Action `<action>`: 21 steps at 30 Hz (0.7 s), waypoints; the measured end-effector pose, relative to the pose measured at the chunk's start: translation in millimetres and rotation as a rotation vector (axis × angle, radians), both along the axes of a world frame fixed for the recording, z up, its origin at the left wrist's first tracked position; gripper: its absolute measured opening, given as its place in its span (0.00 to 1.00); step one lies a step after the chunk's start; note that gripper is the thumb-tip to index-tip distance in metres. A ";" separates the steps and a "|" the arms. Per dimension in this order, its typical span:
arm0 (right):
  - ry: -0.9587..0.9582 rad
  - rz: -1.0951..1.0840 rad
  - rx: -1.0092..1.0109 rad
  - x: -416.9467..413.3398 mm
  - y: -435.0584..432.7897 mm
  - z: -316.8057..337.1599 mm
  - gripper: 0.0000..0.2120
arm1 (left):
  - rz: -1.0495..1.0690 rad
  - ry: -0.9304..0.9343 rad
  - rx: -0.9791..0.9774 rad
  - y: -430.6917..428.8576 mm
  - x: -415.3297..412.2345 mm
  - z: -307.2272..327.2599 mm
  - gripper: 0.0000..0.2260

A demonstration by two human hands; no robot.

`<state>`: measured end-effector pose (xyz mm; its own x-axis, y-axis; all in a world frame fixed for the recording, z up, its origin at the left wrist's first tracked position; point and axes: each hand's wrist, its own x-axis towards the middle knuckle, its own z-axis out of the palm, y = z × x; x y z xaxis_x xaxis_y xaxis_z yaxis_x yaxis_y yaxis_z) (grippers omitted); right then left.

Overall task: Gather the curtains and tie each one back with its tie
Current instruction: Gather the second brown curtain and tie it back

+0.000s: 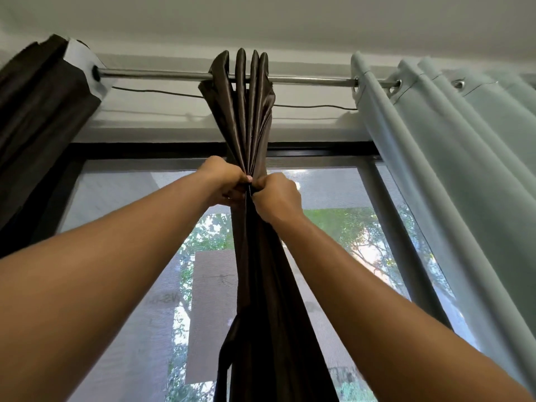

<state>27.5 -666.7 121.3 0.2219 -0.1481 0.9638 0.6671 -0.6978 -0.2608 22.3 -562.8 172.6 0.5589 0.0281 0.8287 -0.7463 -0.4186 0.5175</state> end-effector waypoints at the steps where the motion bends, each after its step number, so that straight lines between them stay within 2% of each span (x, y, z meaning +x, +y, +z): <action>1: 0.002 0.014 -0.032 2.9 2.0 -2.8 0.10 | -0.002 0.003 0.008 1.7 0.9 -1.0 0.12; 4: 0.003 0.056 -0.149 7.7 7.9 -9.6 0.11 | 0.069 -0.025 0.056 5.9 2.8 -2.8 0.14; 7: 0.135 0.294 -0.192 5.4 -6.6 -4.3 0.10 | 0.150 -0.056 0.068 8.9 4.7 -0.6 0.09; 10: 0.238 0.536 0.023 13.6 -33.4 10.7 0.12 | 0.186 -0.072 0.061 8.3 5.7 -1.3 0.10; 13: 0.214 0.455 0.257 41.9 -48.2 27.3 0.11 | 0.234 -0.096 0.082 5.5 5.5 -1.2 0.11; 16: 0.412 0.488 0.264 67.2 -44.1 32.2 0.13 | 0.248 -0.102 0.092 5.8 3.0 2.1 0.10; 21: 0.727 0.731 0.182 96.3 -39.5 22.9 0.11 | 0.315 -0.119 0.088 12.7 2.6 5.8 0.09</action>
